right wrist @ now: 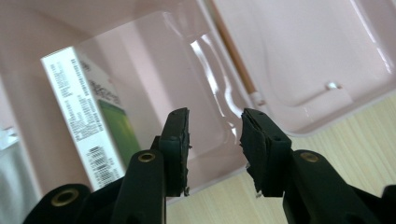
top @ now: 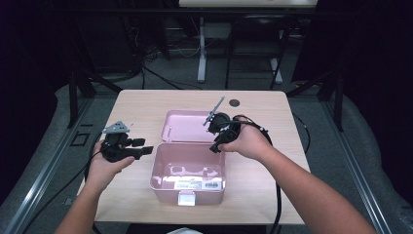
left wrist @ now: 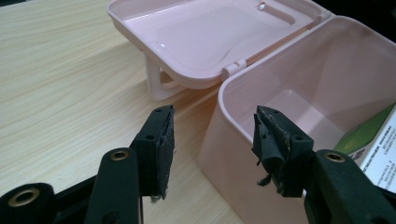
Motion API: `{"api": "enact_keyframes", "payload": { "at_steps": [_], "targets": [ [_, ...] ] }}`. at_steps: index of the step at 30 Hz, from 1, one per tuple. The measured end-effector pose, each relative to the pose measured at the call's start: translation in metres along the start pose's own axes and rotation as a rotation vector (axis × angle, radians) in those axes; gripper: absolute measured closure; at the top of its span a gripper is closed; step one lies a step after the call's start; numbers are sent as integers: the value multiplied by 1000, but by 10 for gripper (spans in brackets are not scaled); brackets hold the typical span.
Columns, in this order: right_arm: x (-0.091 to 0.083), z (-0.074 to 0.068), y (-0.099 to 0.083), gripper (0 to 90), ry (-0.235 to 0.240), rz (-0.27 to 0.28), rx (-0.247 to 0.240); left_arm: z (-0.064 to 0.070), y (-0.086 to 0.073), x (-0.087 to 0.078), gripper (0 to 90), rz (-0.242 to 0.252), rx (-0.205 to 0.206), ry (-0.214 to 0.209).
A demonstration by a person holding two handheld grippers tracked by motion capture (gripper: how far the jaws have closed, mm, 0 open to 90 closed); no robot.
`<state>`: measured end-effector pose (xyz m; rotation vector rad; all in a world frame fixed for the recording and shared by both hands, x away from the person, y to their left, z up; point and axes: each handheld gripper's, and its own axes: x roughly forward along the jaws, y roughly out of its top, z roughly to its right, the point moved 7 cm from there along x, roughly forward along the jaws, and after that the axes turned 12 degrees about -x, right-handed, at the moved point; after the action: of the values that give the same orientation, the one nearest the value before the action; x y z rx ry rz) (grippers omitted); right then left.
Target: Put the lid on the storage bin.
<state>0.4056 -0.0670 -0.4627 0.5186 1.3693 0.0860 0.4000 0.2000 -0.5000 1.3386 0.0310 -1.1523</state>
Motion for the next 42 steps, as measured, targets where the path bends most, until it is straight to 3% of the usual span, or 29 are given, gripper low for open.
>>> {"api": "enact_keyframes", "payload": {
  "at_steps": [10, 15, 19, 24, 25, 33, 42],
  "targets": [
    [0, 21, -7, 604, -47, 72, 96, 8, 0, 5, 480, 9, 31, -30],
    [2, 32, -8, 585, -67, 106, 142, 10, 2, 5, 453, 51, 26, -38],
    [5, 41, -10, 576, -86, 111, 158, 10, 1, 6, 423, 45, 10, -39],
    [6, 49, -11, 571, -106, 128, 186, 13, 0, 8, 441, 45, 22, -52],
    [6, 55, -12, 555, -131, 147, 205, 14, -1, 9, 440, 42, 26, -54],
    [10, 69, -14, 539, -177, 194, 289, 18, -4, 15, 498, 19, 46, -47],
    [21, 83, -18, 531, -199, 190, 347, 16, -6, 18, 566, 17, 41, -47]
  ]
}}
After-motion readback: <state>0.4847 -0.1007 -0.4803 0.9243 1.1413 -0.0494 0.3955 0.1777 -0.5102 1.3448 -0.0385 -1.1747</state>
